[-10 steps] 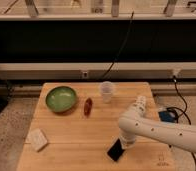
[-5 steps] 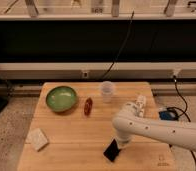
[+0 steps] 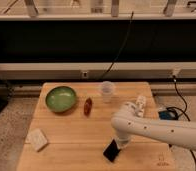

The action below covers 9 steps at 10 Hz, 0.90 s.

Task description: Push the eraser across the table

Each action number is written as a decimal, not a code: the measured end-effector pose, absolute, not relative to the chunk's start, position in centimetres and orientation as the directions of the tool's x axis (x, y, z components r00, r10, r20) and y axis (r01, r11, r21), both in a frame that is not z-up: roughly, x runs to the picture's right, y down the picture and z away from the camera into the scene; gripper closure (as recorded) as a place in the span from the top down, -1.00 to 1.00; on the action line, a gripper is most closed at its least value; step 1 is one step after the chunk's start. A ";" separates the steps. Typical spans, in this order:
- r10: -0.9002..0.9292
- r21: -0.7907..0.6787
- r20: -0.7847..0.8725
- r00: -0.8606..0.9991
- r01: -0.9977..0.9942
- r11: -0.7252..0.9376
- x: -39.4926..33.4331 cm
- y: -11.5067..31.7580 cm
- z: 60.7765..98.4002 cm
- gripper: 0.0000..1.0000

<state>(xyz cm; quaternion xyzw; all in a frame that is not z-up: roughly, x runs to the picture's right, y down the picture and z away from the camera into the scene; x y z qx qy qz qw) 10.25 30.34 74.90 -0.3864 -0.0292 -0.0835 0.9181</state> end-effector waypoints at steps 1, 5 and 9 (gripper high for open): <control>-0.145 -0.705 0.133 0.981 0.196 0.681 8.5 30.3 74.9 -0.99; -0.177 -0.704 0.154 0.972 0.234 0.670 7.5 30.5 74.8 -0.99; -0.190 -0.698 0.171 0.967 0.255 0.669 5.8 30.4 74.9 -0.99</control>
